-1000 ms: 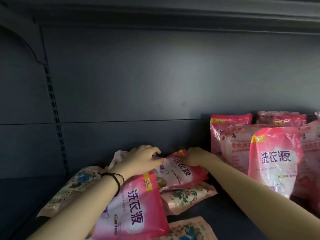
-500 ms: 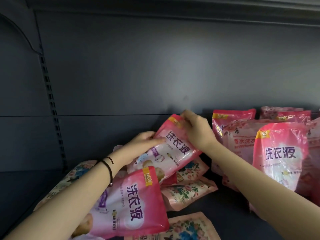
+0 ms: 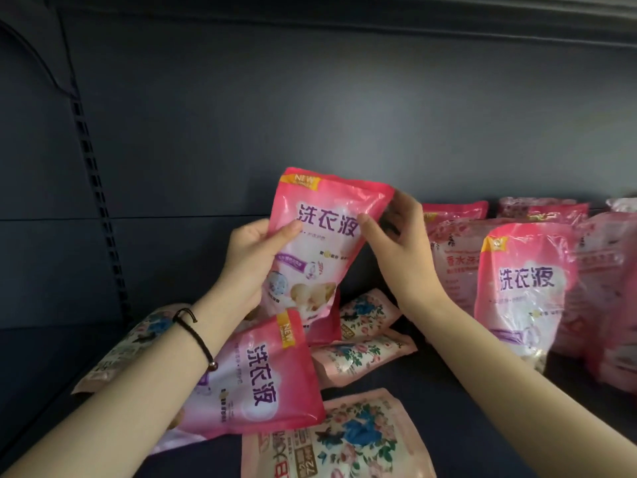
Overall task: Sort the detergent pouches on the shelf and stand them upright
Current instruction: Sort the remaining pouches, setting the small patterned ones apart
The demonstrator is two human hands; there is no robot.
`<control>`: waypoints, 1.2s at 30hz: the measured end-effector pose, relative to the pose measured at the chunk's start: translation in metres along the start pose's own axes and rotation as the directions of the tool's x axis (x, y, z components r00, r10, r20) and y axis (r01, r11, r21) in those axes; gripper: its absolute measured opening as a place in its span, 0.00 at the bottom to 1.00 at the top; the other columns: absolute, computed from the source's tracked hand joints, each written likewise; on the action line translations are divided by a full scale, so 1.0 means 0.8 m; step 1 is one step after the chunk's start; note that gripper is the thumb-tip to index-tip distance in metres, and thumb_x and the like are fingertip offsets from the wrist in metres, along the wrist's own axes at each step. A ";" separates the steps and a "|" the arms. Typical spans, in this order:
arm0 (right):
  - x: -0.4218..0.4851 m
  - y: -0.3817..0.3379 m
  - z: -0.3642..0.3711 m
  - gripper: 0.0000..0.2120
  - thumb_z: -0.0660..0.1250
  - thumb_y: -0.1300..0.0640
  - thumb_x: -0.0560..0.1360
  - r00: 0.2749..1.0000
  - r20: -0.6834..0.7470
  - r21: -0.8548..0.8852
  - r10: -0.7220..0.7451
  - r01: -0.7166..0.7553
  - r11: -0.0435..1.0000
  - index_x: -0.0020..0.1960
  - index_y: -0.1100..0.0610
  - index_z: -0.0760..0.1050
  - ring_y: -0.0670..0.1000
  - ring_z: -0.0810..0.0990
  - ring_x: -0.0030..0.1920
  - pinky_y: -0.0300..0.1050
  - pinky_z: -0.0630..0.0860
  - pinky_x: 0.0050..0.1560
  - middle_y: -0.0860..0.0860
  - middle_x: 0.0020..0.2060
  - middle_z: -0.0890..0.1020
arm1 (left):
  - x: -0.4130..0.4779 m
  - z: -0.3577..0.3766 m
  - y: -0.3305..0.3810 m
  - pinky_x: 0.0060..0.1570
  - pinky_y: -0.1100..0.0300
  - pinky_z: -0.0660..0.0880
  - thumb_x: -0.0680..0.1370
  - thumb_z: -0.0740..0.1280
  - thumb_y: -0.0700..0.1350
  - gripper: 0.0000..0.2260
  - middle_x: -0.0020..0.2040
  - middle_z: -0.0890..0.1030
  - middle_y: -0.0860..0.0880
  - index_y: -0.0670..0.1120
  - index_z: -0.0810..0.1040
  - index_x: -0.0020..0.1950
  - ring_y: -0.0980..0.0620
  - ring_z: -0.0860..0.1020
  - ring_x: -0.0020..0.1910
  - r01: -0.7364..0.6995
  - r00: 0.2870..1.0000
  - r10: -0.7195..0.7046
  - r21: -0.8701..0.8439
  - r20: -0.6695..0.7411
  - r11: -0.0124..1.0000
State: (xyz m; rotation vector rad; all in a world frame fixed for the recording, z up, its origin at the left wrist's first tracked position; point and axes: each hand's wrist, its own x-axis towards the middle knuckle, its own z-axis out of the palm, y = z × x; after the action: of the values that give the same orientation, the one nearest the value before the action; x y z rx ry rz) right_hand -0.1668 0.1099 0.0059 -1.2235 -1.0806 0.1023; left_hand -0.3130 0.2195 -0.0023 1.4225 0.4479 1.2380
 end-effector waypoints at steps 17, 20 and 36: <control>-0.036 -0.039 -0.164 0.03 0.65 0.60 0.78 0.993 0.116 0.370 0.030 -0.071 0.926 0.47 0.58 0.76 0.50 0.82 0.41 0.46 0.81 0.44 0.50 0.40 0.83 | -0.109 0.138 0.049 0.40 0.63 0.79 0.65 0.74 0.50 0.09 0.44 0.86 0.50 0.51 0.84 0.43 0.54 0.84 0.45 -0.135 0.979 0.128 0.036 0.157 0.990; -0.051 -0.022 -0.197 0.04 0.65 0.59 0.78 0.984 0.141 0.334 0.110 -0.151 0.930 0.49 0.59 0.77 0.53 0.83 0.41 0.49 0.81 0.44 0.54 0.41 0.84 | -0.129 0.166 0.043 0.39 0.68 0.77 0.65 0.75 0.48 0.07 0.44 0.86 0.55 0.56 0.84 0.42 0.57 0.83 0.44 -0.185 0.952 0.152 0.102 0.266 0.978; -0.072 -0.003 -0.270 0.07 0.60 0.64 0.76 0.999 -0.005 0.188 0.050 -0.048 0.981 0.45 0.53 0.72 0.45 0.75 0.32 0.36 0.71 0.28 0.45 0.34 0.78 | -0.141 0.233 0.013 0.48 0.64 0.78 0.74 0.72 0.42 0.09 0.50 0.85 0.54 0.51 0.80 0.53 0.57 0.82 0.51 -0.178 0.914 0.071 0.236 0.400 0.955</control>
State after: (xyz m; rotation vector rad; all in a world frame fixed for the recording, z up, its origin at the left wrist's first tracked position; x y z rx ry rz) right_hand -0.0458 -0.0768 -0.0141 -1.0791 -1.0091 0.2308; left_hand -0.1997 0.0327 -0.0046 1.9077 0.2568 0.9832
